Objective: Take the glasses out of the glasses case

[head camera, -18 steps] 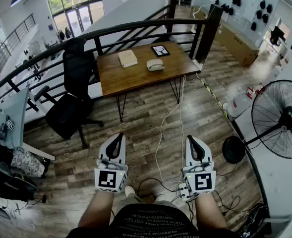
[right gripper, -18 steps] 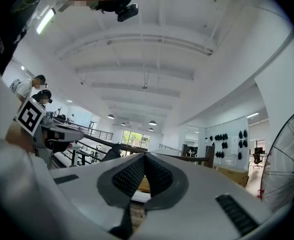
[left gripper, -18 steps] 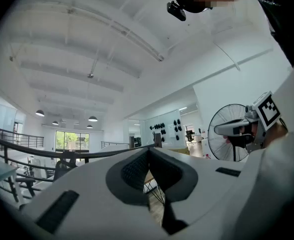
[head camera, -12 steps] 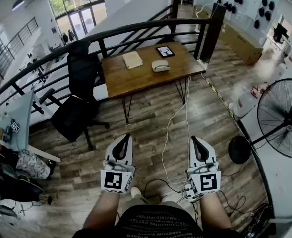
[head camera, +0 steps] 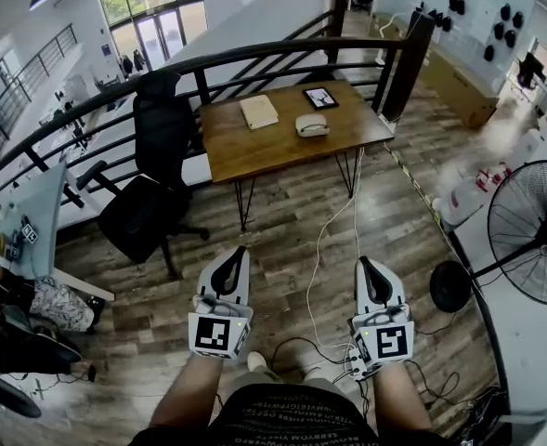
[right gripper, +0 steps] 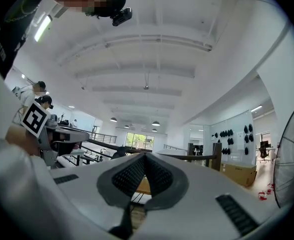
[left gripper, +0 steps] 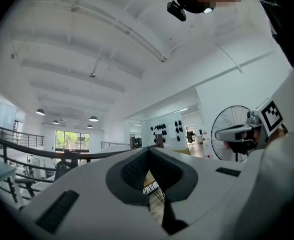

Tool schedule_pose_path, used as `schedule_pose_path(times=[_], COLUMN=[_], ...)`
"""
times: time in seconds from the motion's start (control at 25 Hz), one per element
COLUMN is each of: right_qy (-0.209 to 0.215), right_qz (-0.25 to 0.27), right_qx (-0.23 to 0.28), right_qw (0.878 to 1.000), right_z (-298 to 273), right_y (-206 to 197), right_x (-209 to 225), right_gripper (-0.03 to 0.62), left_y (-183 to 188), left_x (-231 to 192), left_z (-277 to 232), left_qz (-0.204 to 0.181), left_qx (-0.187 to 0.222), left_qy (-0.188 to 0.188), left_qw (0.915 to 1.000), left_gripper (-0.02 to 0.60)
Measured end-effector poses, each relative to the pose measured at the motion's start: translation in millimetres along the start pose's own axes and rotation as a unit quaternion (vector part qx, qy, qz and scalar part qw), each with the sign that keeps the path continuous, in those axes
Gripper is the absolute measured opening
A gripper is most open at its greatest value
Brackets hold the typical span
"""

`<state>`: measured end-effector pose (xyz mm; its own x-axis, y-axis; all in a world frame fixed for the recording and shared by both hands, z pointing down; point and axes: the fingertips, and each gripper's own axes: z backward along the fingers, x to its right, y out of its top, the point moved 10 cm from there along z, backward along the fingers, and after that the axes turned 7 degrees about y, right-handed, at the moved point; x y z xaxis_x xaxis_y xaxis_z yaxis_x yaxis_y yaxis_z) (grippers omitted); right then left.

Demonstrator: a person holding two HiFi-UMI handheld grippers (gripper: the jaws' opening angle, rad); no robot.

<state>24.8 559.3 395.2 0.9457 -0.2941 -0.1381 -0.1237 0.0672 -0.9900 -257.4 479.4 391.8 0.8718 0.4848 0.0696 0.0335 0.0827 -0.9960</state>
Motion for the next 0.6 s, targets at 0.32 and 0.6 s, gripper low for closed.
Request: schedule_pose_path(times=[0.32, 0.6], right_qy=[-0.018, -0.038], right_qz=[-0.002, -0.013], right_qx=[-0.015, -0.008], right_qw=[1.000, 0.999], right_z=[-27, -49], right_y=[-2, -4], right_x=[-13, -28], right_gripper=[0.014, 0.019], left_y=[-5, -10], left_x=[-39, -70], left_z=[-10, -22], left_qz=[0.003, 0.010], left_qx=[-0.002, -0.009], left_qy=[-0.007, -0.029], left_qw=[1.0000, 0.9995], left_gripper=[0.026, 0.026])
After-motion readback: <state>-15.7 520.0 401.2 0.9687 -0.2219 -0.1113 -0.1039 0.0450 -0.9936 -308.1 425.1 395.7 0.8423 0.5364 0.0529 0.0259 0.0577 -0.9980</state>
